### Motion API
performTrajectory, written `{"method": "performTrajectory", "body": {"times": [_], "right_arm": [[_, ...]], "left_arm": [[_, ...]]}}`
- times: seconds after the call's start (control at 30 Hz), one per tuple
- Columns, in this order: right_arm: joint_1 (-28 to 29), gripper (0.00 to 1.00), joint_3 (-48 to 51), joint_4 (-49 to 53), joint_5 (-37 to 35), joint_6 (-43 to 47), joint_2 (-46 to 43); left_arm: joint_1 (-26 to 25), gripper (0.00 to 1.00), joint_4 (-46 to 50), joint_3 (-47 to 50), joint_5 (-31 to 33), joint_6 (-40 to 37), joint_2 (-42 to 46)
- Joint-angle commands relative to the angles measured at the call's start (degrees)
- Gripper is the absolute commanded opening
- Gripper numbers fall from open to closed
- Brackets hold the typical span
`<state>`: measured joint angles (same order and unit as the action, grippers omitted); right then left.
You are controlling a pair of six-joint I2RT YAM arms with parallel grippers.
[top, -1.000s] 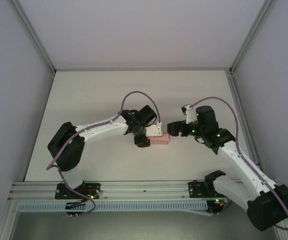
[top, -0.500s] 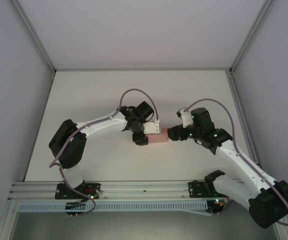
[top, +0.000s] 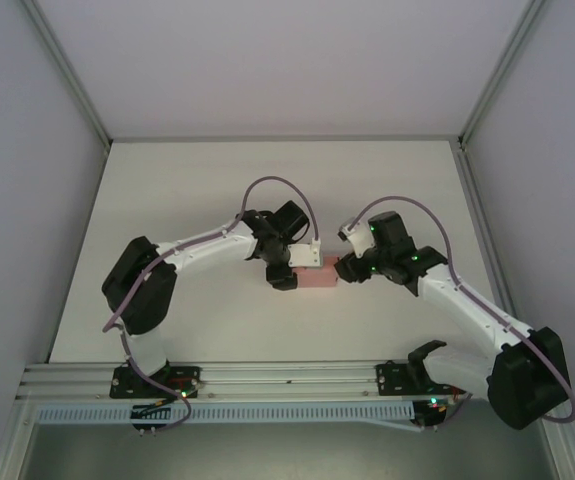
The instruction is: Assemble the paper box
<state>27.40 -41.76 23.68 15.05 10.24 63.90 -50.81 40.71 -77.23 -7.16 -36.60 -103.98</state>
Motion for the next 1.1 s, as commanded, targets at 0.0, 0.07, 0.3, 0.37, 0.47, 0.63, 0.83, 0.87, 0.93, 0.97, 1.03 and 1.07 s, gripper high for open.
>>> {"method": "performTrajectory", "body": {"times": [0.0,0.07,0.3,0.37,0.47,0.63,0.83,0.87,0.93,0.97,1.03,1.07], "right_arm": [[0.2,0.34,-2.1,-2.2,-1.0,1.5,0.5],[0.3,0.23,-2.4,-1.3,-1.0,1.0,0.7],[0.3,0.07,-5.0,1.6,2.3,-7.2,1.0],[0.3,0.06,-6.1,2.9,4.7,-10.9,1.5],[0.3,0.04,-8.1,5.9,5.5,-16.6,2.4],[0.3,0.02,-9.7,10.4,9.6,-21.7,3.7],[0.0,0.02,-15.2,19.5,13.2,-22.8,5.2],[-0.3,0.02,-15.8,20.7,14.3,-22.8,5.7],[-1.5,0.01,-17.5,24.5,16.0,-22.7,7.2],[-2.1,0.0,-18.1,25.8,17.2,-22.6,7.9],[-3.3,0.0,-17.6,26.3,18.6,-23.5,8.8],[-3.9,0.0,-17.1,25.6,18.8,-24.6,9.0]], "left_arm": [[0.2,0.59,2.0,-1.2,-1.5,-0.9,-1.3],[0.2,0.59,1.9,-1.2,-1.4,-0.9,-1.2],[0.3,0.54,0.8,-1.8,-0.2,0.4,-1.8],[0.3,0.53,0.8,-2.1,0.3,1.0,-2.2],[0.3,0.52,0.6,-2.3,1.5,1.5,-2.6],[0.3,0.52,0.4,-2.5,2.8,2.1,-2.6],[0.2,0.51,1.2,-2.6,4.9,2.2,-3.0],[0.2,0.51,1.1,-2.7,5.2,2.4,-3.0],[0.2,0.51,1.3,-2.7,5.6,2.3,-3.2],[0.2,0.51,1.2,-2.7,5.9,2.5,-3.2],[0.2,0.51,1.3,-2.6,6.0,2.3,-3.2],[0.1,0.5,1.2,-2.6,6.0,2.3,-3.2]]}}
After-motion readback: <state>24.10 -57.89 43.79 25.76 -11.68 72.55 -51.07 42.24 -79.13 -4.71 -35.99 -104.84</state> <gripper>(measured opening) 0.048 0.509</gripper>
